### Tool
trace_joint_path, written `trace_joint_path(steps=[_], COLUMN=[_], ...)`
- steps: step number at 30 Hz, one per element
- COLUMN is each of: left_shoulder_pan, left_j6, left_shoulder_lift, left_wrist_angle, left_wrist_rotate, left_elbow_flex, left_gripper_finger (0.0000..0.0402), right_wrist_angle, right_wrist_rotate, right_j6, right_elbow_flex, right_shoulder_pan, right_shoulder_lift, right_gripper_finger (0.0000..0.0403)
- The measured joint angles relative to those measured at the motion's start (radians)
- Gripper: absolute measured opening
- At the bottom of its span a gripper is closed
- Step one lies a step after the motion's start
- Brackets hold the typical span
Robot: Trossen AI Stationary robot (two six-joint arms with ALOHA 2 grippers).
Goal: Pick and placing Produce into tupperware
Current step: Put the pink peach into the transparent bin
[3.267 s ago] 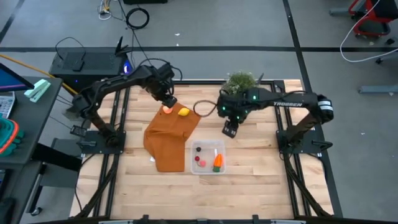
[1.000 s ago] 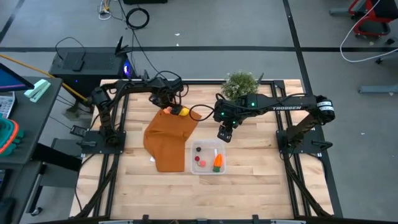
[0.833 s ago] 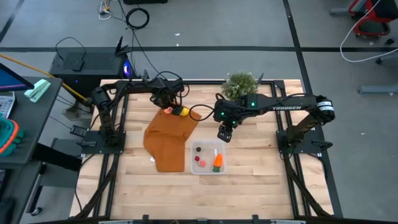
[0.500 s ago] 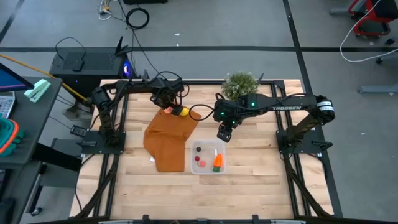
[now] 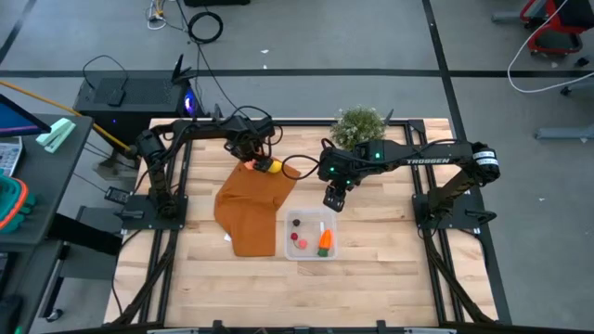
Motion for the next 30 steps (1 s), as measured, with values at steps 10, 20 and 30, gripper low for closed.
trace_joint_path(steps=[10, 20, 30], left_shoulder_pan=[0.0, 0.0, -0.082], left_j6=[0.028, 0.072, 0.125], left_shoulder_lift=[-0.008, -0.071, -0.13], left_wrist_angle=[-0.008, -0.148, -0.337], left_wrist_rotate=[0.0, 0.009, 0.091], left_elbow_flex=[0.001, 0.108, 0.311], left_gripper_finger=[0.0245, 0.0255, 0.0255], right_wrist_angle=[0.007, 0.004, -0.131], right_wrist_rotate=[0.0, -0.001, -0.01], right_j6=[0.016, 0.017, 0.026], right_elbow_flex=[0.0, 0.0, 0.0], right_shoulder_pan=[0.0, 0.0, -0.011], right_shoulder_lift=[0.0, 0.0, -0.043], right_gripper_finger=[0.0178, 0.0177, 0.0176])
